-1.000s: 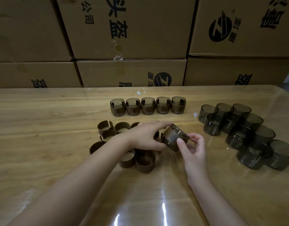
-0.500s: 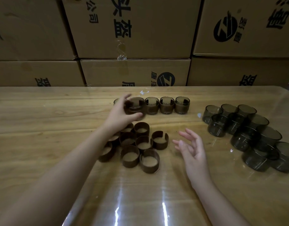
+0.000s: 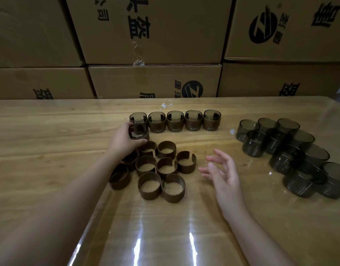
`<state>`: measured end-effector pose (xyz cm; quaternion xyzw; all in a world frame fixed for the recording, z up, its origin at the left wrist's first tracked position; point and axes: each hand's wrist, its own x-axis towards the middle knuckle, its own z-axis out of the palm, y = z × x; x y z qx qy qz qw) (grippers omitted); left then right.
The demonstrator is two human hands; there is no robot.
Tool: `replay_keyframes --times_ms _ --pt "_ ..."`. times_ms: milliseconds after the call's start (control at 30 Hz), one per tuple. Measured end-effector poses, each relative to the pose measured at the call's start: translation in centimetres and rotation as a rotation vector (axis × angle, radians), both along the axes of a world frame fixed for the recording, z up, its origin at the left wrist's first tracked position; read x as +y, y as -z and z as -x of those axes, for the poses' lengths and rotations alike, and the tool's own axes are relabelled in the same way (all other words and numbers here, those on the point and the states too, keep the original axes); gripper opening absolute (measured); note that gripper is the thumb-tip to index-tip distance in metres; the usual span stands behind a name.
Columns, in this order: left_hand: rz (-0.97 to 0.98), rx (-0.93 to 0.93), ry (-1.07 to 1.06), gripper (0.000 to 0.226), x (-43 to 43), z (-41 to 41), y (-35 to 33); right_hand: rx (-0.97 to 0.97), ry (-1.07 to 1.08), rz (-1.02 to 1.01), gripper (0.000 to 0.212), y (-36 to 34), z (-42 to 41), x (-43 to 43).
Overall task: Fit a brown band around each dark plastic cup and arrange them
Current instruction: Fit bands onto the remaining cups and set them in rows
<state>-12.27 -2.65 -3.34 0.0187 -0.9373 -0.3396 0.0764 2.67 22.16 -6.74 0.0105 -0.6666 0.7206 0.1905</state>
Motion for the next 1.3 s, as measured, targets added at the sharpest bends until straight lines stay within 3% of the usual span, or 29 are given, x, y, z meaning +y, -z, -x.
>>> replay_keyframes --times_ms 267,900,1000,1067,1133,1233,1300 --pt "-0.06 -0.107 -0.021 0.077 0.3 0.5 -0.5 -0.043 0.004 0.009 0.031 0.2 0.1 0.2" --pt "0.007 -0.074 -0.049 0.072 0.5 0.4 -0.1 -0.182 -0.042 -0.086 0.027 0.4 0.4 0.4" --pt "-0.04 0.013 -0.061 0.067 0.4 -0.7 -0.4 -0.217 -0.039 -0.139 0.024 0.5 0.6 0.5" --pt "-0.019 0.101 -0.037 0.056 0.4 -2.4 -0.4 -0.243 -0.054 -0.227 0.023 0.5 0.4 0.1" --pt "0.12 0.137 0.019 0.048 0.5 -4.3 -0.1 -0.222 -0.076 -0.466 0.026 0.3 0.0 -0.2" --pt "0.374 0.063 0.034 0.054 -0.2 -6.4 0.8 -0.137 -0.198 -0.768 0.055 0.2 -0.7 -0.7" --pt "0.427 -0.064 0.055 0.062 -0.9 -6.9 1.1 -0.117 -0.291 -0.912 0.07 0.0 -0.9 -0.8"
